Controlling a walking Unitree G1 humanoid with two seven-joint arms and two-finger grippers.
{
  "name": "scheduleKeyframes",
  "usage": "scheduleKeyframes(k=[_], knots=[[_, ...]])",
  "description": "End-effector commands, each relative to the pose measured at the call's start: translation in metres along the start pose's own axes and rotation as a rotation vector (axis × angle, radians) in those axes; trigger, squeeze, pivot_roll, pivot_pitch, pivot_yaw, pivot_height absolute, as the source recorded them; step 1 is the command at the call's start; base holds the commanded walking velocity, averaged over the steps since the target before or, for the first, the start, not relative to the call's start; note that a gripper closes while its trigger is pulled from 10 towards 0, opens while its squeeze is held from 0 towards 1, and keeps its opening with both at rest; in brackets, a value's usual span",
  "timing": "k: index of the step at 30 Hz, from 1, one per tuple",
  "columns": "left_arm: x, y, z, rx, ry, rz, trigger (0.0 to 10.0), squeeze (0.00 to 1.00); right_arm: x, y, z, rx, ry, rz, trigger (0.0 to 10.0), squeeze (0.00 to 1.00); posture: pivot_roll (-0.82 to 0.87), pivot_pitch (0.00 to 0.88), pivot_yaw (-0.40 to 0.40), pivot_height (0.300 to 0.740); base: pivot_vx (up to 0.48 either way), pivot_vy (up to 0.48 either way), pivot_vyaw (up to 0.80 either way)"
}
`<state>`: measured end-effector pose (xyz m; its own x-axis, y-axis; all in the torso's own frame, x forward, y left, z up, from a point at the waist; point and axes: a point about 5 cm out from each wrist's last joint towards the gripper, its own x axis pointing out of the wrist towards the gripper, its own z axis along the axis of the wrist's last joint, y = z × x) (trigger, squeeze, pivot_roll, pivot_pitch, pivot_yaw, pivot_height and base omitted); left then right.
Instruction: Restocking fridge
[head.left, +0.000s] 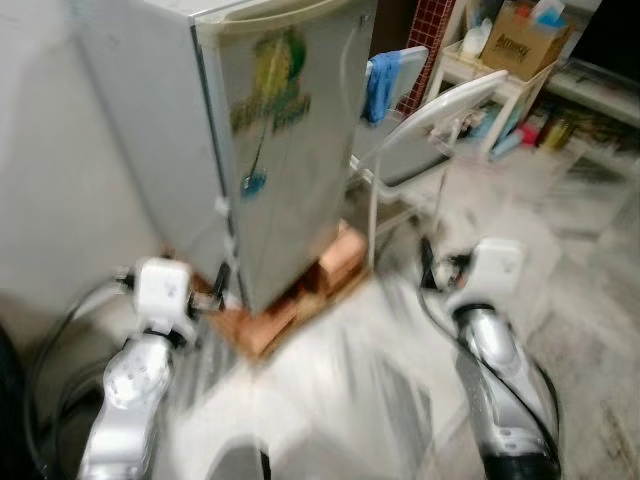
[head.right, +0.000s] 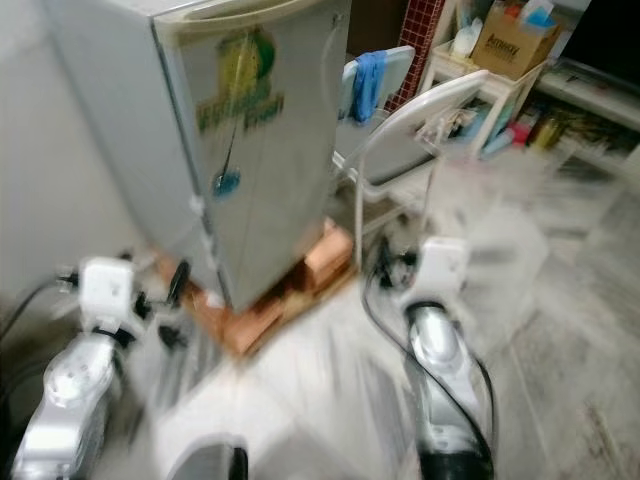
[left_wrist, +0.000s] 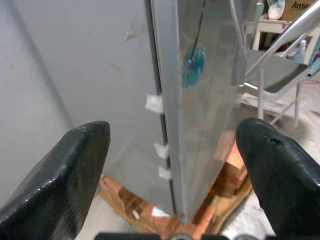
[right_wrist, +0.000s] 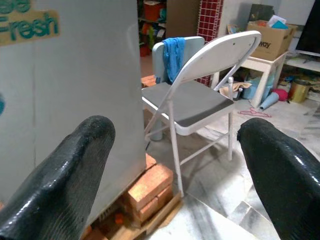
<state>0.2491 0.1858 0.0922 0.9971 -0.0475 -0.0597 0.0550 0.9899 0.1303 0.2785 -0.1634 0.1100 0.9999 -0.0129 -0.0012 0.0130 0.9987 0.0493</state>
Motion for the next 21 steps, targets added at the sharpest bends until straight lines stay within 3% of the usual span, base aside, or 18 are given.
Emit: scheduleKeyframes(k=[1,10,16,21], knots=[[-0.002,-0.004,-0.001,-0.01,0.003,-0.002,10.0,0.0,-0.003,-0.009,-0.005,-0.011,0.024,-0.03,10.0,0.0,-0.01,0.046,-0.051,0.74,0.0,0.48,0.0],[-0.008,-0.002,-0.007,0.012,0.022,-0.023,10.0,0.0,0.003,-0.008,0.011,-0.051,-0.036,-0.013,10.0,0.0,-0.02,0.044,-0.036,0.74,0.0,0.472,0.0],[-0.002,-0.007,-0.002,0.0,0.004,-0.048,10.0,0.0,0.007,-0.008,0.01,-0.052,-0.032,-0.012,10.0,0.0,-0.02,0.043,-0.037,0.74,0.356,0.32,-0.76],[-0.003,-0.009,-0.003,-0.015,0.011,-0.05,10.0,0.0,0.006,-0.009,0.009,-0.05,-0.028,-0.012,10.0,0.0,-0.03,0.047,-0.038,0.74,0.356,0.32,-0.17]])
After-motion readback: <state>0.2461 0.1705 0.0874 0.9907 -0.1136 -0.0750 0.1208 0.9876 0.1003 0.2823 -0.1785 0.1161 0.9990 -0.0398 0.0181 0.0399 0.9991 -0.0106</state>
